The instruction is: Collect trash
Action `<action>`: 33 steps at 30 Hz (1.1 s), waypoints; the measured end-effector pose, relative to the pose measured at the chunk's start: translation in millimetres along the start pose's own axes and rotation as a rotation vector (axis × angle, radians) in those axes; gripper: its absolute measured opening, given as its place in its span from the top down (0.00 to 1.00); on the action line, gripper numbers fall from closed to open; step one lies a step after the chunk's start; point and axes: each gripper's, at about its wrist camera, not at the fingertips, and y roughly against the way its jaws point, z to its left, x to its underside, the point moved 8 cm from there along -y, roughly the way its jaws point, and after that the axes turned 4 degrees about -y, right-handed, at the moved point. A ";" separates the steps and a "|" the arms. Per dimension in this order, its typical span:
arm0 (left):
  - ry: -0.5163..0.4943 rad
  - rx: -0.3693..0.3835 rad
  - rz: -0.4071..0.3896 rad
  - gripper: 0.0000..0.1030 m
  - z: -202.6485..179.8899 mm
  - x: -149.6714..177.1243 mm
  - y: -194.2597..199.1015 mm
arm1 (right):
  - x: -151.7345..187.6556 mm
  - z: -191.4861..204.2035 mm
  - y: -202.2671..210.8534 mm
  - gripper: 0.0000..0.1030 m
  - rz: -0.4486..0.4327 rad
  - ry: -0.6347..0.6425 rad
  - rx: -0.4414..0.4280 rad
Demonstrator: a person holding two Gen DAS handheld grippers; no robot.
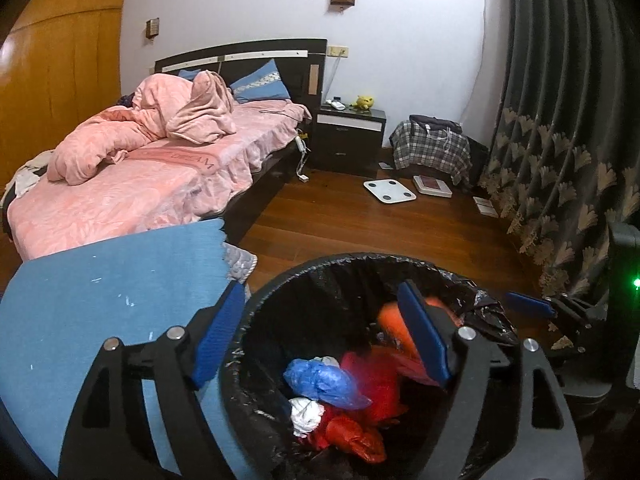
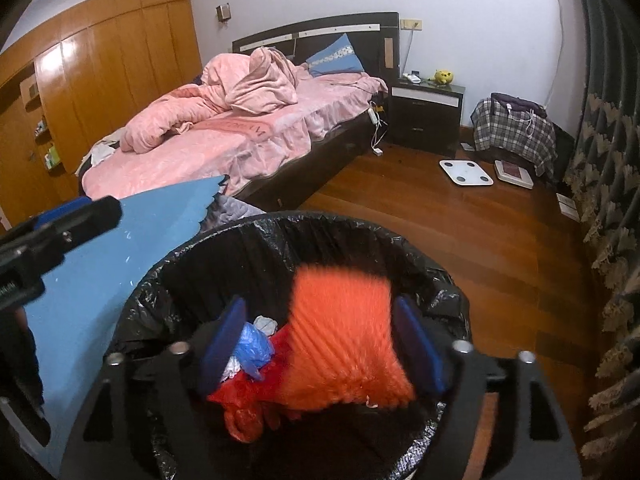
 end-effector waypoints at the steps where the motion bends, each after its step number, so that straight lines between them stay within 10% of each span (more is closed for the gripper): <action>1: 0.003 -0.008 -0.003 0.19 3.7 -1.1 3.0 | 0.1 1.1 3.2 0.15 -0.005 0.004 0.002; 33: 0.026 -0.171 -0.091 0.09 34.0 6.6 163.7 | -23.1 74.9 146.2 0.06 -0.153 0.042 -0.111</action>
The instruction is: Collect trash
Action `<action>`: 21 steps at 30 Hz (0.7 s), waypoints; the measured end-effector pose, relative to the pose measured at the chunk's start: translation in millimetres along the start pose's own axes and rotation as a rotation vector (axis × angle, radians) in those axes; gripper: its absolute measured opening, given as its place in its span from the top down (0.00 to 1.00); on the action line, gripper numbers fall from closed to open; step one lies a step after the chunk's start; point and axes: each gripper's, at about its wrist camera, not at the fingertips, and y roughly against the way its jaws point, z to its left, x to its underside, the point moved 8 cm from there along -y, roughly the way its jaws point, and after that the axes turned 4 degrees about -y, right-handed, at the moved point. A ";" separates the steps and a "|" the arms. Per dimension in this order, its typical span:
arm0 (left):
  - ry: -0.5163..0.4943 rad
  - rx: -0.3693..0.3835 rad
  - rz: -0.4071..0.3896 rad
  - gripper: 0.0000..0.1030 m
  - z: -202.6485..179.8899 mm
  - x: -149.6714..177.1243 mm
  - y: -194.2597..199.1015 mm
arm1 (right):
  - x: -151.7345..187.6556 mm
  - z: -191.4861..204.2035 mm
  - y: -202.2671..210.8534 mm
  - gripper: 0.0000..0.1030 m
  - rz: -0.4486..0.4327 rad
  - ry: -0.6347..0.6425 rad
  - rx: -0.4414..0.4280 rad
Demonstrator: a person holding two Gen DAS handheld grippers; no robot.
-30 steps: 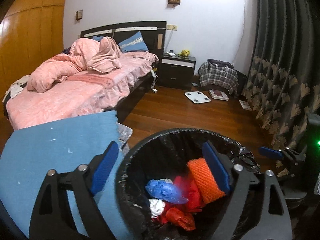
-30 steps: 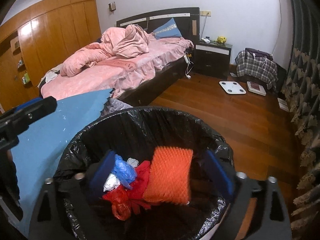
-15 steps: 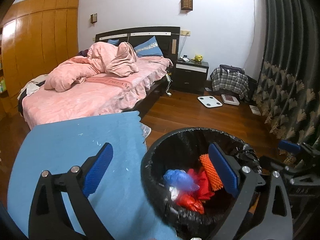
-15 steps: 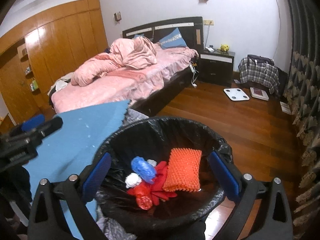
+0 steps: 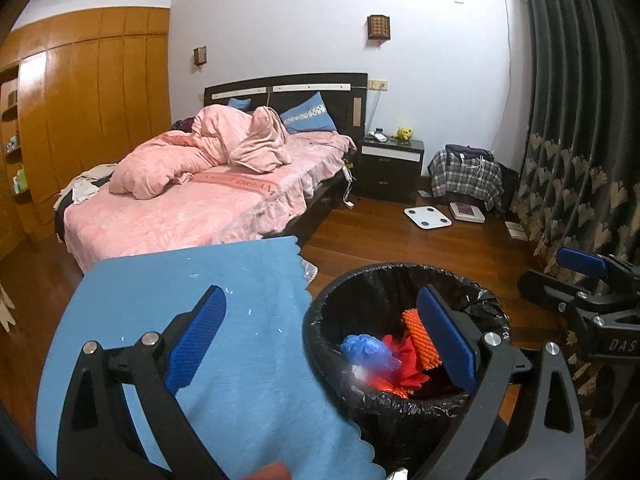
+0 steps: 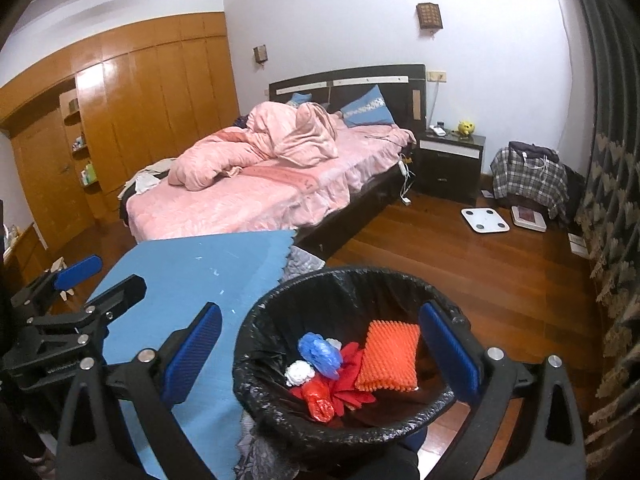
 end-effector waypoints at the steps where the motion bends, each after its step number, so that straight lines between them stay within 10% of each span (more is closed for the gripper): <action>1: 0.002 -0.003 -0.003 0.09 0.9 -0.3 2.6 | -1.7 2.0 1.8 0.06 -0.003 -0.001 -0.004; 21: 0.022 -0.019 -0.029 0.09 10.2 -3.7 24.4 | -6.5 21.7 9.1 0.06 -0.012 0.035 -0.020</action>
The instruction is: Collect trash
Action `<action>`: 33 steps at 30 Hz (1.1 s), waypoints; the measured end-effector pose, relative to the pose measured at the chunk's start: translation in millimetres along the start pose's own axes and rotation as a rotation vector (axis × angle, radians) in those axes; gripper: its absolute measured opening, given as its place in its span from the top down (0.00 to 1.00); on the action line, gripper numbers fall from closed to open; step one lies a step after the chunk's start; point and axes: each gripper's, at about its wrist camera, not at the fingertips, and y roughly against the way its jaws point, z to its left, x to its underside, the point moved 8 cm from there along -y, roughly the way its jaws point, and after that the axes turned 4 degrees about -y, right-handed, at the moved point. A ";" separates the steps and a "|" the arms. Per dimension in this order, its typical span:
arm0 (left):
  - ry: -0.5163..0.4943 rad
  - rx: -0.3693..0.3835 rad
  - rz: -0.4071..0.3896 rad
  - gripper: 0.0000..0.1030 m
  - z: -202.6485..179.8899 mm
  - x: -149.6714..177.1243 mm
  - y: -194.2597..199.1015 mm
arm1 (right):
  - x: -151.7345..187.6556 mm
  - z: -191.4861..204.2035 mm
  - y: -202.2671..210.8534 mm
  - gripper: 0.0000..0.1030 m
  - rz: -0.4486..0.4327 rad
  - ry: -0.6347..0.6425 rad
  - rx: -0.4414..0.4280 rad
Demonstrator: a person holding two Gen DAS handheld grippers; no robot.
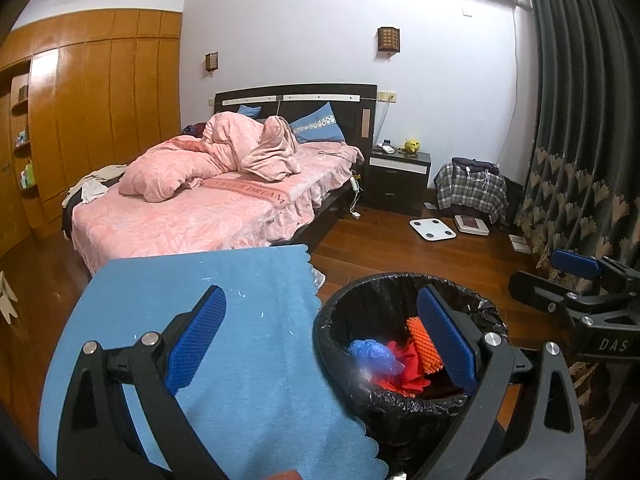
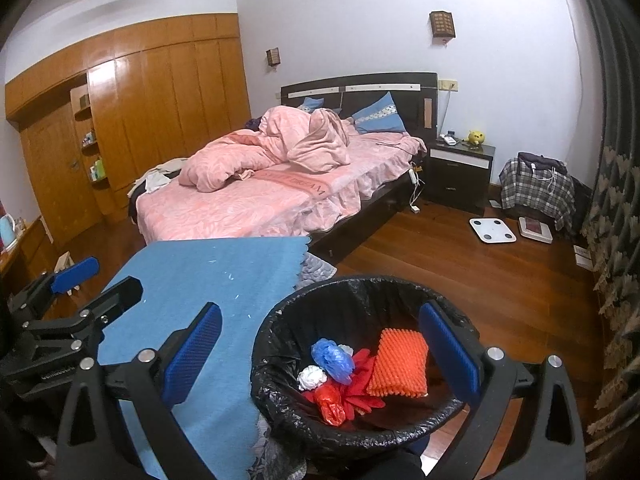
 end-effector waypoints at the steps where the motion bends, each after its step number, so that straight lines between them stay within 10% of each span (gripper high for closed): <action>1: 0.000 0.000 0.000 0.09 0.7 -0.5 0.0 | -0.2 0.3 -0.1 0.06 0.000 0.001 -0.001; 33: 0.002 0.000 -0.004 0.09 2.5 -1.3 1.1 | 0.8 4.1 -0.1 0.06 0.000 0.001 0.002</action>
